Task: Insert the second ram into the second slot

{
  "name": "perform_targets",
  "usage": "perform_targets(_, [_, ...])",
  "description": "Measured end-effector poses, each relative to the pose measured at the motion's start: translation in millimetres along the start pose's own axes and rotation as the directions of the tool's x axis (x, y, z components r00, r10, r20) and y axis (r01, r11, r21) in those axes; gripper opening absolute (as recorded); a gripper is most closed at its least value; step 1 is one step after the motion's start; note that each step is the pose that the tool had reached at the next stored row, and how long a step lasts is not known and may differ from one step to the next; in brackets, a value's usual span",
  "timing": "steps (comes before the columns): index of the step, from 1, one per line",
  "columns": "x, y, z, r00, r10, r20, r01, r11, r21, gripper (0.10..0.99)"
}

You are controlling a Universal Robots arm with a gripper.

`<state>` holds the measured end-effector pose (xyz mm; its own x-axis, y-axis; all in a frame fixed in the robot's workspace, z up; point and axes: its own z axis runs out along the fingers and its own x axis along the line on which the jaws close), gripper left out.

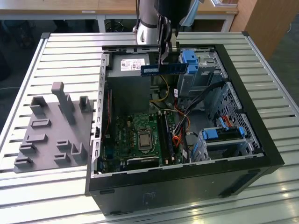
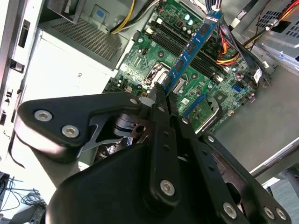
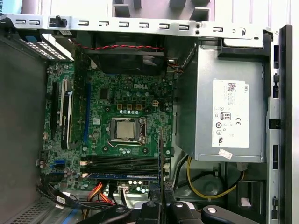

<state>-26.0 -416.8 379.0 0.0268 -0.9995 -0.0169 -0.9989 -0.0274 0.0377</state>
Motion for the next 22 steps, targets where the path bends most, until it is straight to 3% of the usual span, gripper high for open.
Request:
perform_targets(17, [15.7,0.4,-0.3,1.0,0.0,0.0,0.0,1.0,0.0,0.137])
perform_targets(22, [16.7,0.4,-0.3,1.0,0.008,-0.0002,-0.008,1.0,0.0,0.137])
